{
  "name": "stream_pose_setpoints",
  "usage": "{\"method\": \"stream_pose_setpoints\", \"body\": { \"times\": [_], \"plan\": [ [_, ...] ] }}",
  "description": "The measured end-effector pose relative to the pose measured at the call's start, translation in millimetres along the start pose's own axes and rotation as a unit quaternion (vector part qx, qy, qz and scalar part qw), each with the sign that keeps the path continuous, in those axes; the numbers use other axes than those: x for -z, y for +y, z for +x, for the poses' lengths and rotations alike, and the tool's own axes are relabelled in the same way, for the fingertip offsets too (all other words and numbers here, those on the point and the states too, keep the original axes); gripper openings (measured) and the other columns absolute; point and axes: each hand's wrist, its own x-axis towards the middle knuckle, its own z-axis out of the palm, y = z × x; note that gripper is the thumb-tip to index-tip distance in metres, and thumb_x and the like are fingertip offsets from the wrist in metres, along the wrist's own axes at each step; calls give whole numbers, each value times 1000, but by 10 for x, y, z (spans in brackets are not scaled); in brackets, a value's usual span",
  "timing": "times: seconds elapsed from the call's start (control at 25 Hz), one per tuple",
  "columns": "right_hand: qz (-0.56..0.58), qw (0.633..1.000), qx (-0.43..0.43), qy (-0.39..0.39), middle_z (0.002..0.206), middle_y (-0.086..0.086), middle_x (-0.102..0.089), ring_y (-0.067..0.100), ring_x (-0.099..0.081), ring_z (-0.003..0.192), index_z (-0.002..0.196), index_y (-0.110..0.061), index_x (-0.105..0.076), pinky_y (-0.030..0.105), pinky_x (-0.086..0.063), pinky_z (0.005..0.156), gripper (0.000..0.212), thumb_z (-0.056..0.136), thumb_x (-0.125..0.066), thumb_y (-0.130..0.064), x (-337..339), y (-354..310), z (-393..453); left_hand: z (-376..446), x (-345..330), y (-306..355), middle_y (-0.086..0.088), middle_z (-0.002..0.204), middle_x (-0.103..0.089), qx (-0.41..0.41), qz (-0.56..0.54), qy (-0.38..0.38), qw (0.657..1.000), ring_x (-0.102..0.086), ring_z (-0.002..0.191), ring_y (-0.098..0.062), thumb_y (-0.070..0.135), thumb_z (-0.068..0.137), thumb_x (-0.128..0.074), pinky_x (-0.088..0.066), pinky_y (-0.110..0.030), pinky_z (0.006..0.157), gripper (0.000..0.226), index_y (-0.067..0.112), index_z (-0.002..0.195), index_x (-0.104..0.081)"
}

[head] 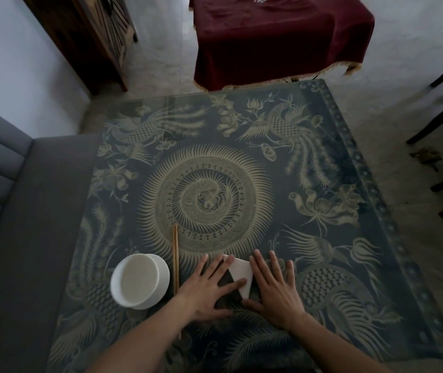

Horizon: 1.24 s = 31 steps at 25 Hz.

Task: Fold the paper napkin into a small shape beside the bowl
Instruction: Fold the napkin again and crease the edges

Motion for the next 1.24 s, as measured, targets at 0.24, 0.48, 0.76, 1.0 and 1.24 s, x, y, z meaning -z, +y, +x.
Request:
{"method": "stream_pose_setpoints", "body": {
  "times": [0.24, 0.48, 0.76, 1.0, 1.24],
  "plan": [
    [-52, 995, 84, -35, 159, 4, -20, 25, 2, 146, 152, -14, -22, 62, -7, 107, 88, 89, -34, -74, -5, 25, -157, 20, 11, -47, -13, 154, 38, -21, 8, -4, 1000, 39, 139, -34, 80, 78, -44, 18, -63, 111, 95, 56, 144, 19],
    [-71, 987, 127, -73, 158, 7, -20, 34, -14, 145, 152, -37, -19, 64, -11, 107, 71, 91, -25, -74, 99, 113, -127, 34, 43, -102, -19, 155, 35, -63, 71, -19, 995, 36, 138, -44, 83, 71, -52, 20, -66, 108, 101, 58, 146, 11],
    [-127, 968, 188, -108, 153, 4, 32, 33, 19, 145, 143, -58, 13, 66, 1, 110, 70, 87, -24, -77, 189, 244, 31, 43, 149, -117, -18, 154, 37, -78, 80, -83, 990, 36, 136, -48, 76, 68, -66, 17, -70, 107, 110, 59, 145, 10],
    [-96, 980, 149, -90, 159, 9, 23, 33, 16, 145, 147, -51, 11, 64, 0, 111, 67, 88, -12, -74, 208, 168, -55, -180, 177, -34, -15, 164, 6, -76, 28, 40, 996, 7, 149, -36, 61, 84, -48, 2, -65, 115, 80, 48, 152, -9],
    [-58, 996, 67, -32, 161, 4, -14, 24, 0, 146, 153, -21, -20, 59, -6, 110, 72, 97, -21, -66, 11, -20, -273, 31, 103, 499, -1, 165, 4, 81, -106, 94, 987, 14, 149, -14, 57, 99, -21, -2, -51, 120, 72, 17, 157, -7]
  ]
}}
